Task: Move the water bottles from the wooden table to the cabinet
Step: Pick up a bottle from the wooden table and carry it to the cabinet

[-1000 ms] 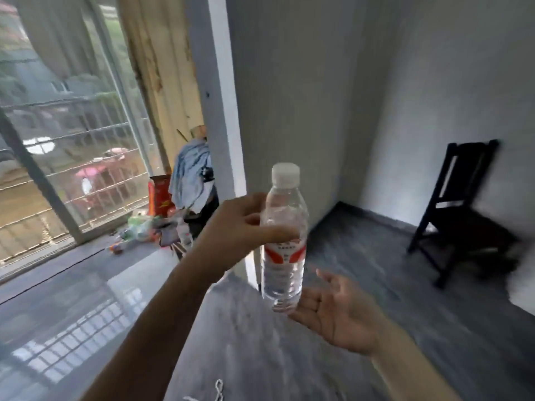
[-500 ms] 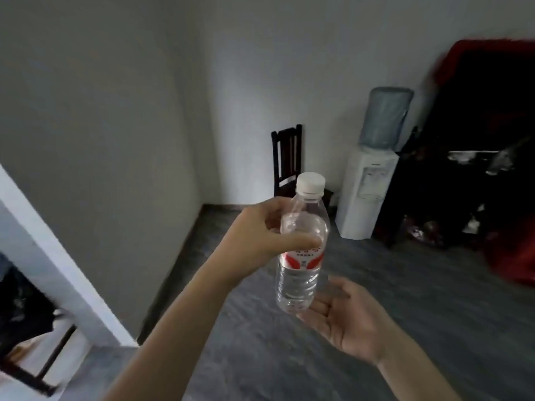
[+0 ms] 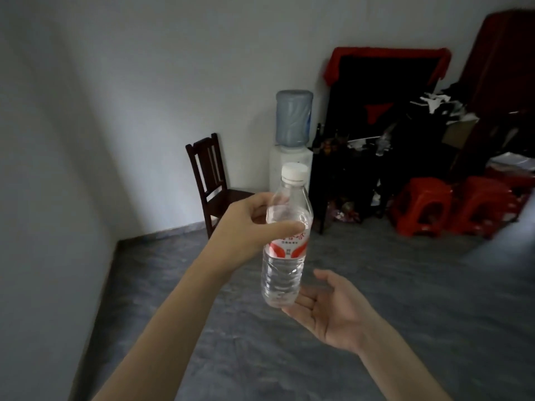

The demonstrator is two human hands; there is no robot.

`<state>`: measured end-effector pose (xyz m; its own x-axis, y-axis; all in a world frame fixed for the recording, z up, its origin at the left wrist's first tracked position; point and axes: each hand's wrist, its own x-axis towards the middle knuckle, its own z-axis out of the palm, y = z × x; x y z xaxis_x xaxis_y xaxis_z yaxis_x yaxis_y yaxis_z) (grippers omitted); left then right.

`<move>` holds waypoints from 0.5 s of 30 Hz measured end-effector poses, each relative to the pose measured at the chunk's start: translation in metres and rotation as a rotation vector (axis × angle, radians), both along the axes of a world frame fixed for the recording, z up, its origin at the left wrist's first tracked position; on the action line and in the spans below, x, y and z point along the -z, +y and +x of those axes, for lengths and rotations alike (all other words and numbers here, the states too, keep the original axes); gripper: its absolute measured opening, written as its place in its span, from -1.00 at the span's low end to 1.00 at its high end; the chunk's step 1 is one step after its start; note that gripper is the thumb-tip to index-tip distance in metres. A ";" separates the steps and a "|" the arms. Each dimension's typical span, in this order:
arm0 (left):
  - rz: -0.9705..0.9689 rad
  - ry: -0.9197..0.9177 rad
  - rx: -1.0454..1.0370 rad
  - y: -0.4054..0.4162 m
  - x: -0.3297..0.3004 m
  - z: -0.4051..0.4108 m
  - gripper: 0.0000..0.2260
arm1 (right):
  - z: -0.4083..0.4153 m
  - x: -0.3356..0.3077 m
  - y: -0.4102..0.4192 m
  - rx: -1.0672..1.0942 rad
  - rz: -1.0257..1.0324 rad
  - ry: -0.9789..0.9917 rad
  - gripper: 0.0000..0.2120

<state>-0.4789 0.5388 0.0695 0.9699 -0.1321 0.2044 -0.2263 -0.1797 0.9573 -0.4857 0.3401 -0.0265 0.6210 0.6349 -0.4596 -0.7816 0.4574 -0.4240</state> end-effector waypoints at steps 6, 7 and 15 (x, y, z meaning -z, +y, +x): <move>0.020 0.003 0.090 -0.007 0.005 0.050 -0.56 | 0.037 0.011 -0.012 0.057 -0.018 0.011 -0.38; 0.025 0.004 0.103 -0.010 0.006 0.061 -0.58 | 0.045 0.014 -0.016 0.056 -0.020 0.003 -0.38; 0.041 0.040 0.155 -0.049 0.015 0.164 -0.45 | 0.133 0.021 -0.052 0.149 -0.007 0.016 -0.40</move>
<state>-0.3149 0.4899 0.0546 0.9446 -0.2883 0.1570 -0.2157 -0.1844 0.9589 -0.3522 0.2884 -0.0477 0.7009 0.5331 -0.4738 -0.7117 0.5662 -0.4158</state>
